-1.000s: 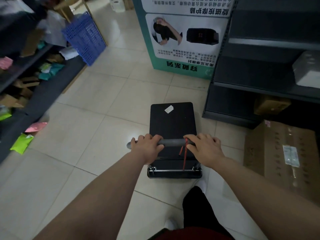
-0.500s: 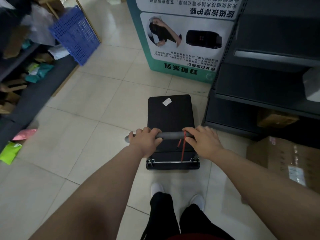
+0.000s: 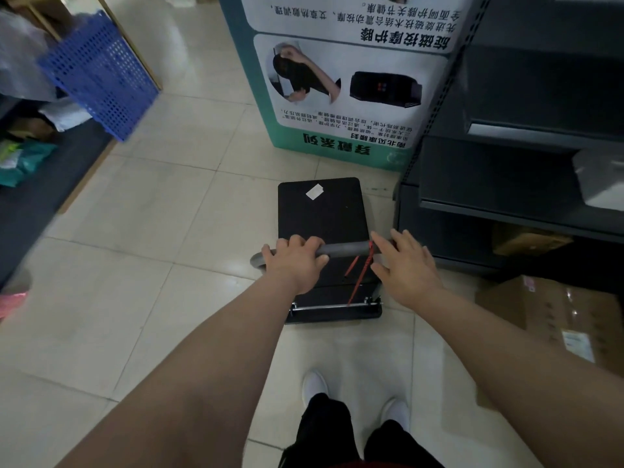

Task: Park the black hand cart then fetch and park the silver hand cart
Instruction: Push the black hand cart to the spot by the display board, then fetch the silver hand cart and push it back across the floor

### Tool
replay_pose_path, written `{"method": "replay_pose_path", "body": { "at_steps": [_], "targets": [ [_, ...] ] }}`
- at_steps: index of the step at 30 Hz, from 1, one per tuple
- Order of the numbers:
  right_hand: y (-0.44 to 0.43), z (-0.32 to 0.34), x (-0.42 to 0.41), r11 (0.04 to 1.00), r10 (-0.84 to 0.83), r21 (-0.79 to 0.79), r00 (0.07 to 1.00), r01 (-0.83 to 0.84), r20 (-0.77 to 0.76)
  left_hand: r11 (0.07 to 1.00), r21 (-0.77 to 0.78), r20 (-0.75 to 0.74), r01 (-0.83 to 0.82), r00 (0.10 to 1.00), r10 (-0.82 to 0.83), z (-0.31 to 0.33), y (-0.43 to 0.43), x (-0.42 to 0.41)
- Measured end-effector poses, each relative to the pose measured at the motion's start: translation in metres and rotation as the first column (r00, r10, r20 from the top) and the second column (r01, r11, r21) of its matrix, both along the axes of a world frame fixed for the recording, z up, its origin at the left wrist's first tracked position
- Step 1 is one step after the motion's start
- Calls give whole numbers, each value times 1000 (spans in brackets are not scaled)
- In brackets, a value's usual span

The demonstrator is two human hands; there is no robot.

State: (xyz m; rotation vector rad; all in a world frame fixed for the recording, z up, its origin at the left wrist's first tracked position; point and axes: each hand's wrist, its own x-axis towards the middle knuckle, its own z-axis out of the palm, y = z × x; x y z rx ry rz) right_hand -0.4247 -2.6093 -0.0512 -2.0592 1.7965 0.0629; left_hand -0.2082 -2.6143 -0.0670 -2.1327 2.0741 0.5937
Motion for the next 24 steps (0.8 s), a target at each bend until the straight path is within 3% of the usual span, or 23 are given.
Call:
{"method": "replay_pose_path", "body": {
  "at_steps": [5, 15, 19, 21, 24],
  "targets": [
    [-17, 8, 22, 997, 59, 49, 997, -57, -43, 993, -94, -29, 72, 997, -75, -2, -13, 27],
    [-33, 11, 39, 981, 73, 185, 995, -60, -67, 996, 32, -8, 88, 996, -88, 6, -23, 43],
    [-32, 16, 44, 981, 109, 173, 990, -92, -91, 1000, -21, 7, 6, 1000, -6, 14, -12, 43],
    [-29, 19, 52, 980, 169, 116, 983, -160, -71, 994, -86, 5, -74, 997, 75, 19, 1, 45],
    [-23, 24, 66, 954, 297, 59, 954, -294, -50, 979, -63, 4, -195, 981, 196, 29, 24, 54]
  ]
}}
